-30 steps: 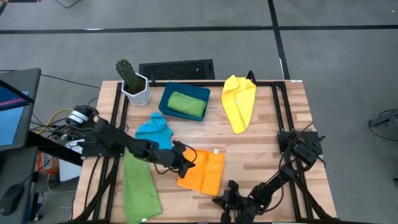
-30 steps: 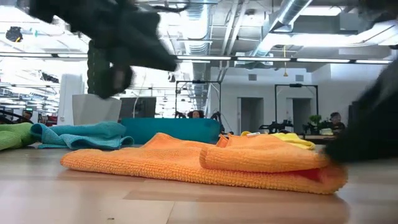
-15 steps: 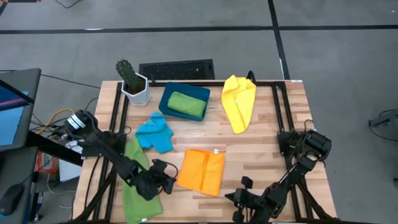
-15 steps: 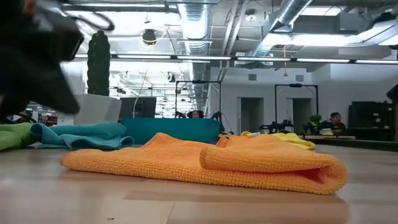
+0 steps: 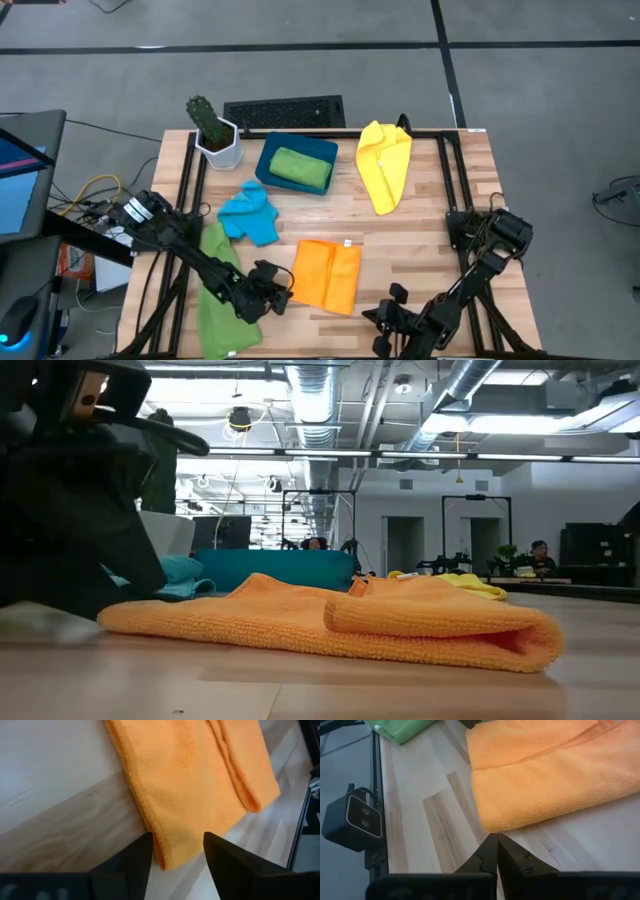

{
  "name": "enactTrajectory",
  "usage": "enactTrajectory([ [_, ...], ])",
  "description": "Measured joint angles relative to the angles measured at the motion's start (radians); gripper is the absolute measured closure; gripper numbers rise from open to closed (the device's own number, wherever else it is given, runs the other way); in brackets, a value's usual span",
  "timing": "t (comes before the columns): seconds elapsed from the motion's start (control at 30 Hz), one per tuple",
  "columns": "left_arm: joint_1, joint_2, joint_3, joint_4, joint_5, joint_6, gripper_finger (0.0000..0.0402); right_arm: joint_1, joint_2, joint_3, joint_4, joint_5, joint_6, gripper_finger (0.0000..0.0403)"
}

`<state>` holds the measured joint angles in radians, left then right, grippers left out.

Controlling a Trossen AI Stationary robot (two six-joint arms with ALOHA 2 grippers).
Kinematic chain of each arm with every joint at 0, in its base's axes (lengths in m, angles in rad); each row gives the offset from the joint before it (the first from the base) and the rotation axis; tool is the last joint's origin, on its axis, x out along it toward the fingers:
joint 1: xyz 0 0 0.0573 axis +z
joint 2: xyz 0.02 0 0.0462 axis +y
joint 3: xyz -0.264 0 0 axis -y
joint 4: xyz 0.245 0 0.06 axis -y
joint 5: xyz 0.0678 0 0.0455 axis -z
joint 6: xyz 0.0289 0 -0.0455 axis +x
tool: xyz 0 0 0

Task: Fold microfiber towels
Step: Fold the orange towel

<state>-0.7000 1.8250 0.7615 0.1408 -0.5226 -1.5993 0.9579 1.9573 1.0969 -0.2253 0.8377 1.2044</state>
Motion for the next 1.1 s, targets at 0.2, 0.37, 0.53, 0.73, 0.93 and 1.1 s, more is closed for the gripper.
enactTrajectory([
  [0.2, 0.025, 0.002, 0.039, -0.098, 0.078, 0.016, 0.0232, 0.0, 0.0, 0.0, 0.001, -0.001, 0.001, 0.0374],
  [0.37, 0.052, 0.004, 0.053, -0.102, 0.137, 0.029, 0.0297, -0.009, -0.001, 0.0, 0.0, -0.001, 0.0, 0.0372],
  [0.53, 0.083, 0.007, 0.066, -0.108, 0.2, -0.002, 0.0389, -0.026, -0.015, 0.0, 0.001, 0.018, -0.059, 0.0374],
  [0.73, 0.114, 0.002, 0.101, -0.117, 0.247, 0.018, 0.0395, -0.073, -0.061, 0.001, 0.058, 0.131, -0.247, 0.0382],
  [0.93, 0.137, 0.007, 0.156, -0.173, 0.265, 0.05, 0.0399, -0.163, -0.004, -0.035, 0.43, 0.057, -0.498, 0.0383],
  [1.1, 0.141, 0.006, 0.185, -0.232, 0.293, 0.075, 0.04, -0.174, 0.059, -0.079, 0.563, 0.036, -0.526, 0.0383],
])
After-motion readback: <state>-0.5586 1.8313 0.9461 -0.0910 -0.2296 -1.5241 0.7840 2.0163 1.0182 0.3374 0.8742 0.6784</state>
